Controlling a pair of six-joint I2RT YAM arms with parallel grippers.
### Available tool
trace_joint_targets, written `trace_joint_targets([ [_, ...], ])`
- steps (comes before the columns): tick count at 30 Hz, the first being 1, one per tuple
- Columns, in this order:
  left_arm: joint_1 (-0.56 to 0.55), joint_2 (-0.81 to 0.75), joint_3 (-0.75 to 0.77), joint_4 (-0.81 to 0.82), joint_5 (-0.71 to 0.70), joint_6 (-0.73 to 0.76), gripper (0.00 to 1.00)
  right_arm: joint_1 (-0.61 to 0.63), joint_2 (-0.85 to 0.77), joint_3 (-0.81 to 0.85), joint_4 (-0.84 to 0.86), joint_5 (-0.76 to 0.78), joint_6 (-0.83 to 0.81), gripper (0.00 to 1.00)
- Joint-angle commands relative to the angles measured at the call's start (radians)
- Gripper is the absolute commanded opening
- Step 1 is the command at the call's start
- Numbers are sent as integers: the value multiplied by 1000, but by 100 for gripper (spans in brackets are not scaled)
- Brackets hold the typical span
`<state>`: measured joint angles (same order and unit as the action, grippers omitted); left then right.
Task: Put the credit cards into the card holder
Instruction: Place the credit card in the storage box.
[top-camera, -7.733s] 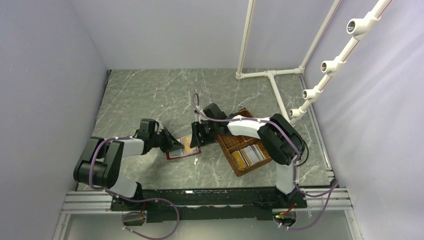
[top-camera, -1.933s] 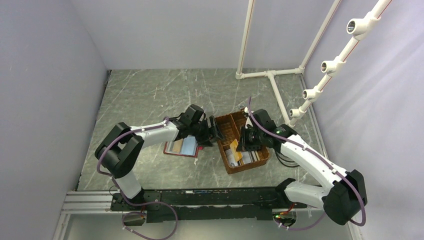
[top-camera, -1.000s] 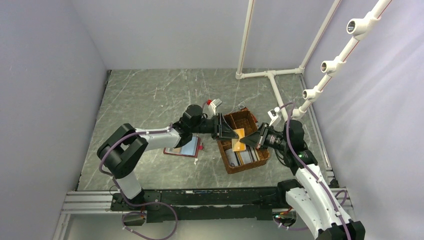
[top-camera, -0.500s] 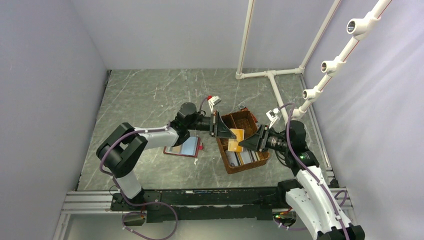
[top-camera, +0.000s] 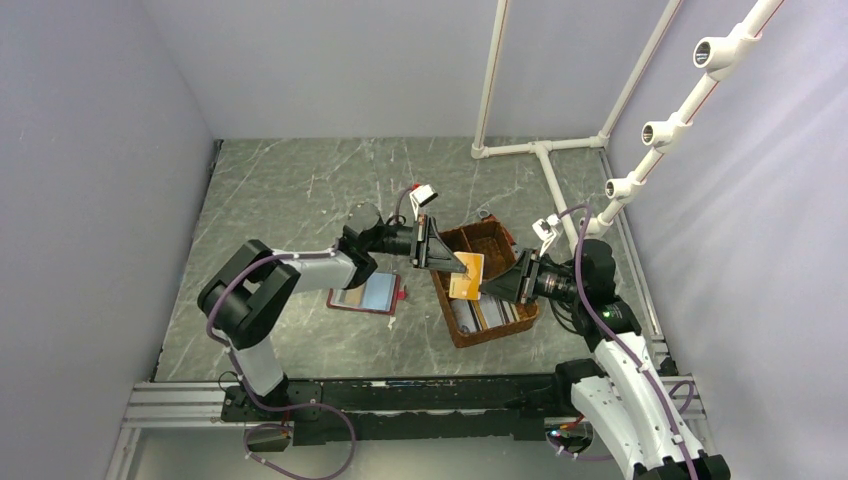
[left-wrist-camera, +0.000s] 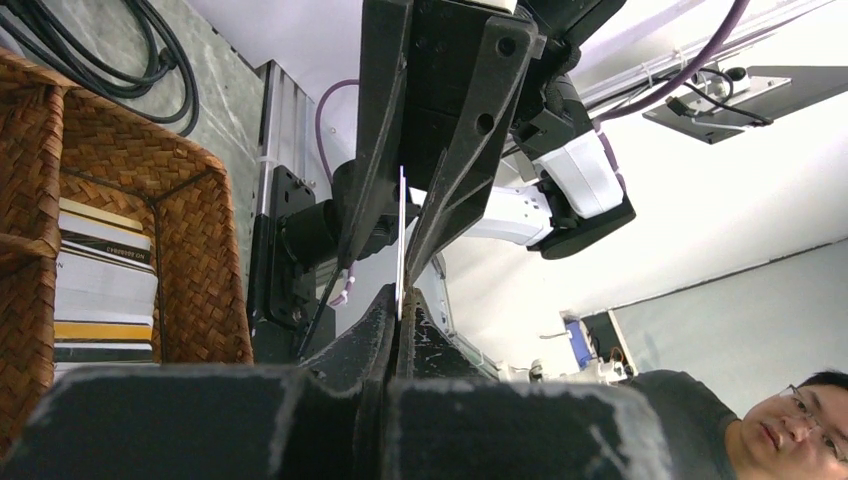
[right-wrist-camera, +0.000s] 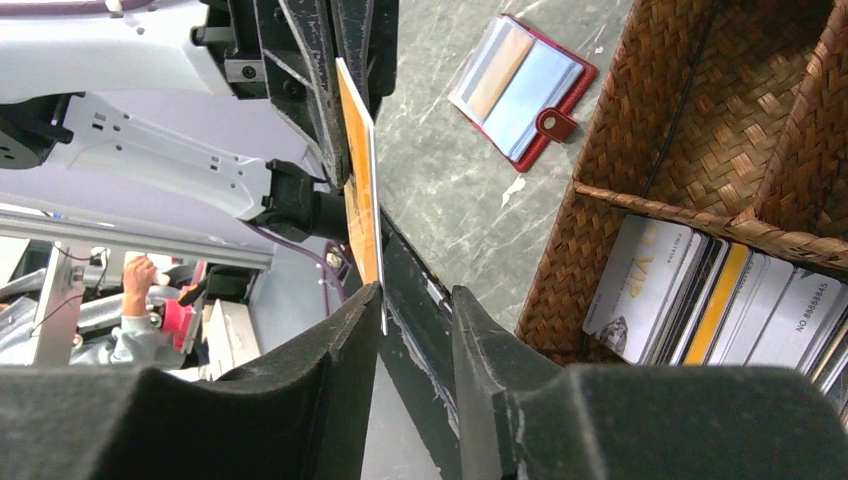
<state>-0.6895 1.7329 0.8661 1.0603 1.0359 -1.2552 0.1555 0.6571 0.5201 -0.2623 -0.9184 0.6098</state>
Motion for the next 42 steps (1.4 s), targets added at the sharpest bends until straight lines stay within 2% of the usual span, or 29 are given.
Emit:
trace_joint_targets([
  [1,1,37,21,198,34,-103,0,-6,-2,0,33,2,-2,32],
  [8,1,36,20,188,39,-98,0,-10,-4,-8,44,7,15,29],
  [25,-1,53,4,265,47,-144,0,-24,16,9,74,3,37,29],
  [34,-10,60,-1,295,47,-161,0,-36,29,-2,165,-35,119,29],
  [42,-12,59,-9,320,43,-172,0,-41,38,-8,195,-46,142,23],
])
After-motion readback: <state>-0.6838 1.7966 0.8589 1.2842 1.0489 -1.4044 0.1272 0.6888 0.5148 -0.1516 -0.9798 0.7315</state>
